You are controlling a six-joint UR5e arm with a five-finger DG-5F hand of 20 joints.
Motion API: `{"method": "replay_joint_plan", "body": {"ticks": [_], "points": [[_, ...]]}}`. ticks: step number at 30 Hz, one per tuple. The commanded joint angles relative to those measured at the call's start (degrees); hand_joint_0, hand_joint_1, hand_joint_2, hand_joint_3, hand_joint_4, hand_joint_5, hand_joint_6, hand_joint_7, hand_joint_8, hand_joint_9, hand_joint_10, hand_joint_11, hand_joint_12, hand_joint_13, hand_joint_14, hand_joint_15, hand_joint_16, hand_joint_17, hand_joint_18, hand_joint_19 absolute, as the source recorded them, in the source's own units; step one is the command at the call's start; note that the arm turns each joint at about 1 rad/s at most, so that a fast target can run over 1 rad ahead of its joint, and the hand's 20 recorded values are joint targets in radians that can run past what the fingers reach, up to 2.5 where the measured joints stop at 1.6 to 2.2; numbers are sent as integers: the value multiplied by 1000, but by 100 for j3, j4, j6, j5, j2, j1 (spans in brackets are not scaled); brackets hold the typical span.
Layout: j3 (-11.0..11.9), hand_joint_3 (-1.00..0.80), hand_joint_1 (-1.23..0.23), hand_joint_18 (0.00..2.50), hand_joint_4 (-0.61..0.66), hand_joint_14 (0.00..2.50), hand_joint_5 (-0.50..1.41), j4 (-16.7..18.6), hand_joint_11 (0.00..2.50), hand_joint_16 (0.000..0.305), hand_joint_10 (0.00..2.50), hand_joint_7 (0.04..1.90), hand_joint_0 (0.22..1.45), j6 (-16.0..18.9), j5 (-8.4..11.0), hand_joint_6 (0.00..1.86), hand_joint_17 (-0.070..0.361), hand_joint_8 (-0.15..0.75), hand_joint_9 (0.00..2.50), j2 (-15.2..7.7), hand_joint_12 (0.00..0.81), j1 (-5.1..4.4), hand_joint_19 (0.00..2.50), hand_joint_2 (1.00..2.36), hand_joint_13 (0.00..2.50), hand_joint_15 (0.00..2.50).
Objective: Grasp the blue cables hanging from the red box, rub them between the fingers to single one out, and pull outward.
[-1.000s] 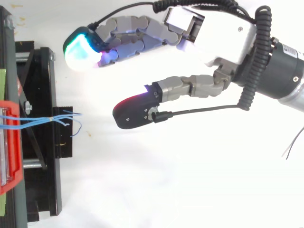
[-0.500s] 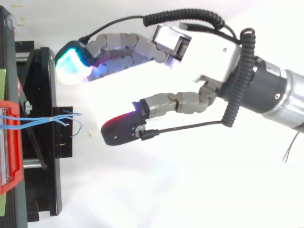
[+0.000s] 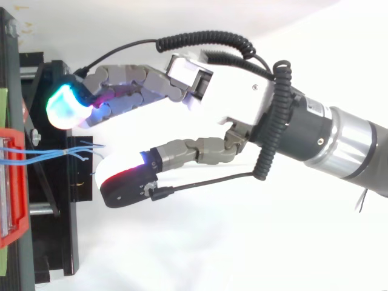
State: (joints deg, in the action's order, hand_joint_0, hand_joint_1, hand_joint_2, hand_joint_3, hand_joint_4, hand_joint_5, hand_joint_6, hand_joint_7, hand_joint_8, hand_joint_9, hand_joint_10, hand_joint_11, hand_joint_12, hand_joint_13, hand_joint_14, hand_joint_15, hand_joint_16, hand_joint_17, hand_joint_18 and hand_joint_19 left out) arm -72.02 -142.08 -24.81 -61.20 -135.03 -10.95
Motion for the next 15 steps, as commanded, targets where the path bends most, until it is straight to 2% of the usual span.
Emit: {"method": "replay_joint_plan", "body": {"ticks": [1,8,9,10,15], "points": [[21,-485,-646,458,300,8,-164,154,177,61,7,709,535,55,-15,502,136,283,773,-76,364,-13,263,1001,576,196],[21,-489,-646,450,292,8,-162,216,178,59,7,712,535,46,-156,502,133,277,768,-76,349,-22,273,1001,561,201],[21,-489,-646,448,291,8,-162,321,183,59,6,712,535,46,-252,502,133,277,769,-76,349,-22,273,1001,561,204],[21,-492,-646,447,291,8,-162,321,179,59,6,713,535,46,-252,502,133,274,769,-76,345,-22,280,1001,562,208],[30,-489,-646,468,295,8,-160,409,185,58,7,724,535,-33,-507,502,131,283,777,-84,348,-39,286,1000,586,210]]}}
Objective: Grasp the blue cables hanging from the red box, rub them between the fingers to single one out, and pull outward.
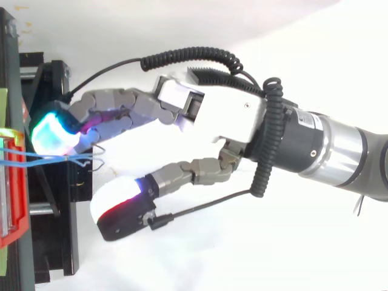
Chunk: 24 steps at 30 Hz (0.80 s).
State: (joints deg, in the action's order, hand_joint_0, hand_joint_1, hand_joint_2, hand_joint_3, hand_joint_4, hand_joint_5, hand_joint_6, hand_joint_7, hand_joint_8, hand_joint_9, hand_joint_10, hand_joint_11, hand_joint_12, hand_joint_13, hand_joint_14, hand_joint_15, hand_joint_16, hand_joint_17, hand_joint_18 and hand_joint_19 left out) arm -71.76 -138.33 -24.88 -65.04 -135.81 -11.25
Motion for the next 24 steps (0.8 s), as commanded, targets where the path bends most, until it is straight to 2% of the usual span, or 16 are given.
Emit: {"method": "replay_joint_plan", "body": {"ticks": [1,9,14,15,21,24], "points": [[-5,-488,-647,470,299,8,-158,35,191,58,7,728,534,-25,-158,502,131,278,777,1,348,-27,295,1001,587,210],[-5,-482,-646,493,307,8,-150,78,189,57,7,755,537,1,-255,502,129,277,787,-7,351,-106,307,1000,591,205],[4,-482,-644,514,313,9,-148,360,199,57,7,758,541,335,-378,502,128,287,801,-333,357,-79,321,1001,600,207],[4,-482,-644,515,315,8,-147,430,200,57,7,760,541,485,-430,502,128,287,801,-333,357,-62,321,1001,600,207],[13,-480,-630,529,317,8,-144,219,214,56,8,768,552,669,-518,503,126,283,813,-333,352,-44,338,1001,604,210],[48,-464,-625,534,321,9,-136,237,227,55,8,810,562,775,-527,503,124,278,821,-333,345,-35,339,1002,608,214]]}}
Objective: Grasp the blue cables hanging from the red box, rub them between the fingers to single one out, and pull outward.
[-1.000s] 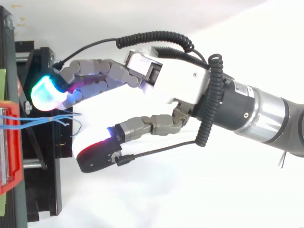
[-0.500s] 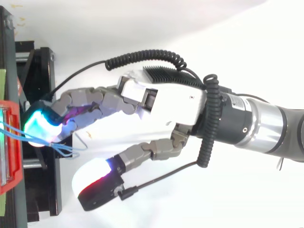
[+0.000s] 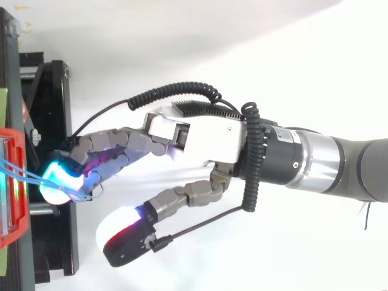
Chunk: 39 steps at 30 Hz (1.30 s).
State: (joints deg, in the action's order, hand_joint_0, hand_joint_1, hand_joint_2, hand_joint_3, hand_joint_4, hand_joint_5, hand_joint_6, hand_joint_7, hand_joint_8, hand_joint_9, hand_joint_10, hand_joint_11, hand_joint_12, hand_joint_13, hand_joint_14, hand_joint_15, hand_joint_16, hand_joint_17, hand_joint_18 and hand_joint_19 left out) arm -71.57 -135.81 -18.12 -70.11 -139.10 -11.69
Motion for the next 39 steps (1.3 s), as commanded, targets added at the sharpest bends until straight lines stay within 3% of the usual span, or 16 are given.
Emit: {"method": "replay_joint_plan", "body": {"ticks": [1,16,25,32,39], "points": [[46,-456,-629,537,322,9,-129,-34,235,55,9,843,566,107,-20,503,123,277,830,-3,343,18,341,1003,607,215],[257,-416,-659,558,295,9,-98,-16,300,53,13,1025,596,90,-55,503,119,279,874,-3,336,-8,366,1007,623,227],[266,-371,-676,572,188,9,-81,89,351,52,13,1266,604,204,-46,501,118,278,887,-3,336,-35,376,1010,629,232],[266,-339,-689,586,154,10,-102,81,395,52,14,1125,609,265,-46,617,117,280,899,6,336,0,382,1011,642,253],[266,-407,-673,588,198,11,-90,28,393,52,14,1194,588,512,-64,552,117,276,905,6,332,36,387,1007,643,264]]}}
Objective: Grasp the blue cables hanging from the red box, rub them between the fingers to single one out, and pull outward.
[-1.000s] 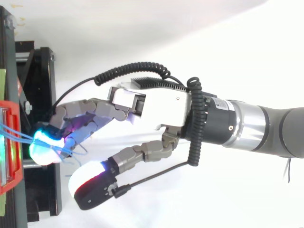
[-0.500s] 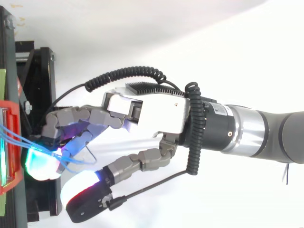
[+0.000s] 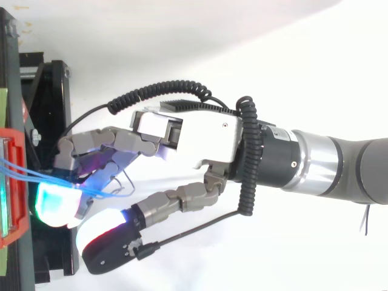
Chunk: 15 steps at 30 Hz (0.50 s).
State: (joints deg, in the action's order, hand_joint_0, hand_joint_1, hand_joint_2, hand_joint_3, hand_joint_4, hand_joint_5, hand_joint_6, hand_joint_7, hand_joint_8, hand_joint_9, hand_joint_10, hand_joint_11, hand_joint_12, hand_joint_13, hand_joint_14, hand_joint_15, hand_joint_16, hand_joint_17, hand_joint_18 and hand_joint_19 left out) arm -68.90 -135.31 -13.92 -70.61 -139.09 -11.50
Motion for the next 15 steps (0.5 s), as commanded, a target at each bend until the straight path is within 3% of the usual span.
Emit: {"method": "replay_joint_plan", "body": {"ticks": [1,4,8,14,15], "points": [[0,-412,-670,588,197,10,-85,-39,391,52,16,1231,587,109,-14,531,117,277,904,5,334,25,395,1006,644,261],[0,-419,-663,589,205,11,-81,-74,396,52,14,1268,583,171,-32,500,118,280,905,5,334,51,395,1006,646,261],[0,-420,-659,587,234,10,-94,-241,395,52,14,1180,581,144,-32,502,118,281,903,5,336,78,394,1005,647,263],[0,-423,-656,591,268,11,-99,-566,382,52,13,1101,580,-67,-5,503,118,278,896,-4,338,122,406,1006,650,272],[0,-420,-656,592,270,11,-99,-777,385,53,14,1099,579,-260,39,503,118,280,896,-4,338,131,402,1005,650,269]]}}
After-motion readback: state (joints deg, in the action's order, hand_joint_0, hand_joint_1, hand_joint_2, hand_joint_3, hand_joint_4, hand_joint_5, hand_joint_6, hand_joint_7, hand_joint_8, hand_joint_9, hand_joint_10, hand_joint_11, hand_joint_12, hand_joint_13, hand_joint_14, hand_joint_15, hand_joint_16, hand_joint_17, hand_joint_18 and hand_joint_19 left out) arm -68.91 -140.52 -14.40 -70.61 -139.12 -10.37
